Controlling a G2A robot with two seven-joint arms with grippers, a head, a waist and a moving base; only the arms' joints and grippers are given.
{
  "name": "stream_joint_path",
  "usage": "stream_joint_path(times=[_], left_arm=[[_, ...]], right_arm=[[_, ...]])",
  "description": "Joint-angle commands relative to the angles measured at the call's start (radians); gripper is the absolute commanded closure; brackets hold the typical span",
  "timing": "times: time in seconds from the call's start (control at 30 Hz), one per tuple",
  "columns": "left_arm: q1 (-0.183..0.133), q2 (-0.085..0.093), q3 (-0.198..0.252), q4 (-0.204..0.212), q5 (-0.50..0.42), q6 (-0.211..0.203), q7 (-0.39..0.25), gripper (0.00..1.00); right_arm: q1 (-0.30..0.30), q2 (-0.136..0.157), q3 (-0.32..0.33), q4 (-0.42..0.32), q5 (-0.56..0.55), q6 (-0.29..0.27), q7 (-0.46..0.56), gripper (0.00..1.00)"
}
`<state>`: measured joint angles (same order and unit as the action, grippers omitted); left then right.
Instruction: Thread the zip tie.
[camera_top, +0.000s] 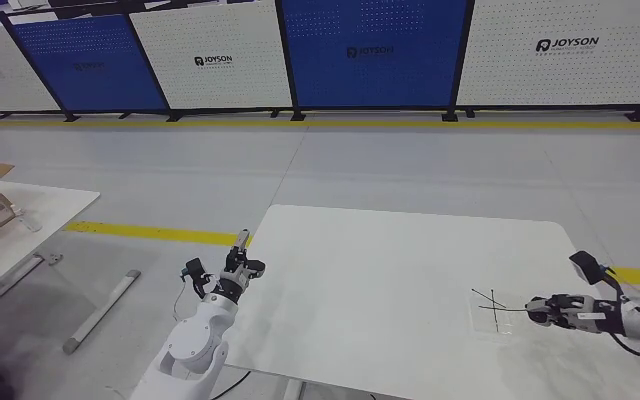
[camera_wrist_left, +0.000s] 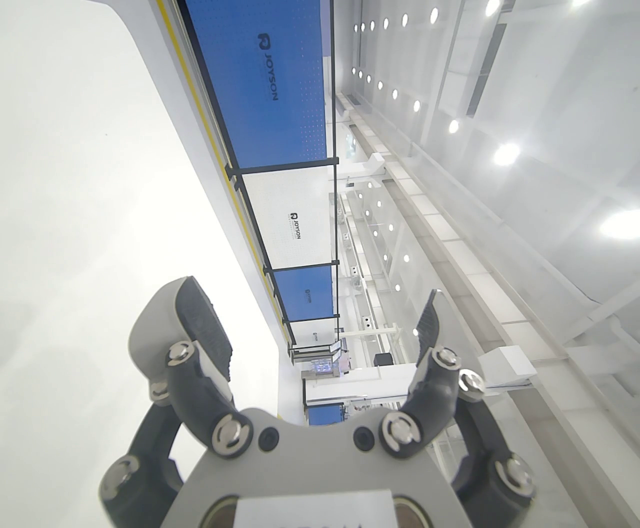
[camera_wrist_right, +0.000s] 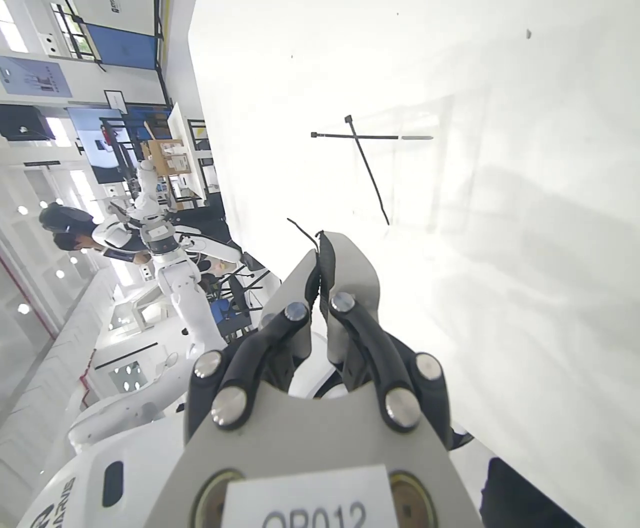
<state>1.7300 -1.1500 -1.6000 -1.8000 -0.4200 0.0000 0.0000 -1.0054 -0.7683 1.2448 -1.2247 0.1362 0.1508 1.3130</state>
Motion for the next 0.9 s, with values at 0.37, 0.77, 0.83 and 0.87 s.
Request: stream_joint_path(times=[0.37,0.77,0.83,0.87], left_arm=[[0.0,0.0,0.0,0.0,0.0,0.0,0.0,0.0],[0.0,0.0,0.0,0.0,0.0,0.0,0.0,0.0],[0.0,0.0,0.0,0.0,0.0,0.0,0.0,0.0],[0.0,0.0,0.0,0.0,0.0,0.0,0.0,0.0]], right_arm=[[-0.045,-0.004,0.024,-0.088,0.072,-0.138,-0.072,1.0],[-0.023,-0.04,-0.075,-0.132,0.157,-0.24,-0.113,1.0],[-0.023,-0.04,-0.075,-0.132,0.157,-0.24,-0.113,1.0],[-0.023,-0.04,-0.075,-0.132,0.157,-0.24,-0.113,1.0]])
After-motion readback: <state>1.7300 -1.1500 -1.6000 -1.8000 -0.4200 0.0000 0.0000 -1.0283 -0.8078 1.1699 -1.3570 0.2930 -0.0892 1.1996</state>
